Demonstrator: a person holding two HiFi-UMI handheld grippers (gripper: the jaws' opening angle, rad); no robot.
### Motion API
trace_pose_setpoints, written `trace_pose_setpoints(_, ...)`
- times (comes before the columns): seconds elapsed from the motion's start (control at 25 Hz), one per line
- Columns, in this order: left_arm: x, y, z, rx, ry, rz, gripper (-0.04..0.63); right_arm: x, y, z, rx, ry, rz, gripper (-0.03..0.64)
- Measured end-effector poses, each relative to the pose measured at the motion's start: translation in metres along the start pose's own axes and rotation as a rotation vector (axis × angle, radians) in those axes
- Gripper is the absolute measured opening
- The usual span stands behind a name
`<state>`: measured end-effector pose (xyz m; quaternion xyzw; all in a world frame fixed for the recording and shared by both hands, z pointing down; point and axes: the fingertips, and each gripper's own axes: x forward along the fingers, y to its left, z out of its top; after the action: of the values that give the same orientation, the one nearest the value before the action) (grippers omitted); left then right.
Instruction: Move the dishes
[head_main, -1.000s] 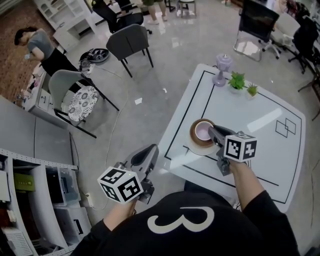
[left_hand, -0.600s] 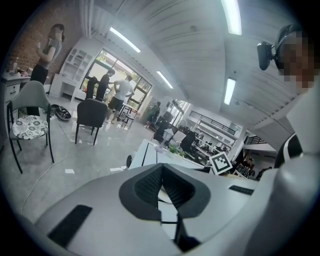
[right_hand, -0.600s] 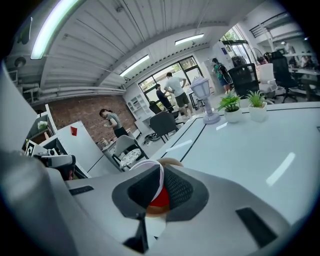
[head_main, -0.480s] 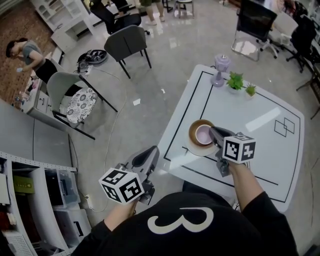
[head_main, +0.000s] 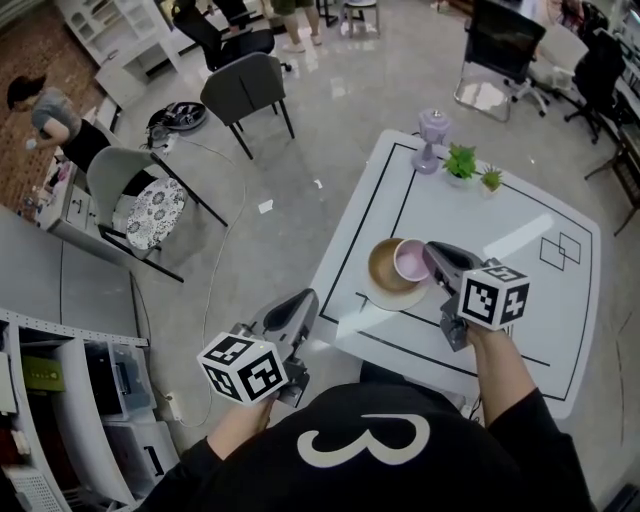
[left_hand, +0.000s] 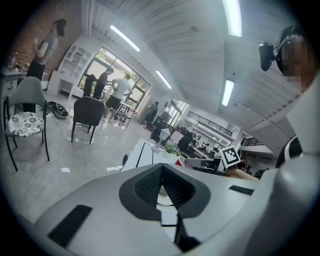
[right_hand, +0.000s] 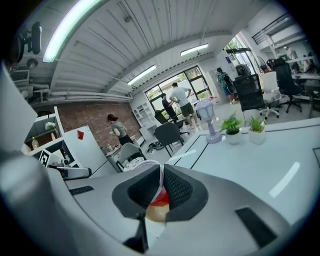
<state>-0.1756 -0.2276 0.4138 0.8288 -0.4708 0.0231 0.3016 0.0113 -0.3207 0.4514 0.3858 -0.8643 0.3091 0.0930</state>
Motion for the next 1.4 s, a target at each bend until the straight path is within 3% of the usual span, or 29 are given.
trace_pose_setpoints(0.16,0.007,-0.006,0.001,0.002,0.008,-0.014,0.002,-0.017,-0.002,0.023,-0.053,-0.042,-0.014,0.02)
trace_pose_setpoints(0.52,0.028,-0.011,0.007,0.011,0.023,-0.041,0.002,-0.039,-0.042,0.051,-0.029,-0.109,-0.092,0.02)
trace_pose_setpoints(0.88,0.054,-0.005,0.005,-0.002,0.066,-0.055,0.002,-0.023,-0.1,0.044,0.026,-0.06,-0.185,0.02)
trace_pose_setpoints(1.4,0.077,0.008,0.001,-0.011,0.11,-0.05,0.002,0.003,-0.145,0.019,0.146,0.008,-0.222,0.021)
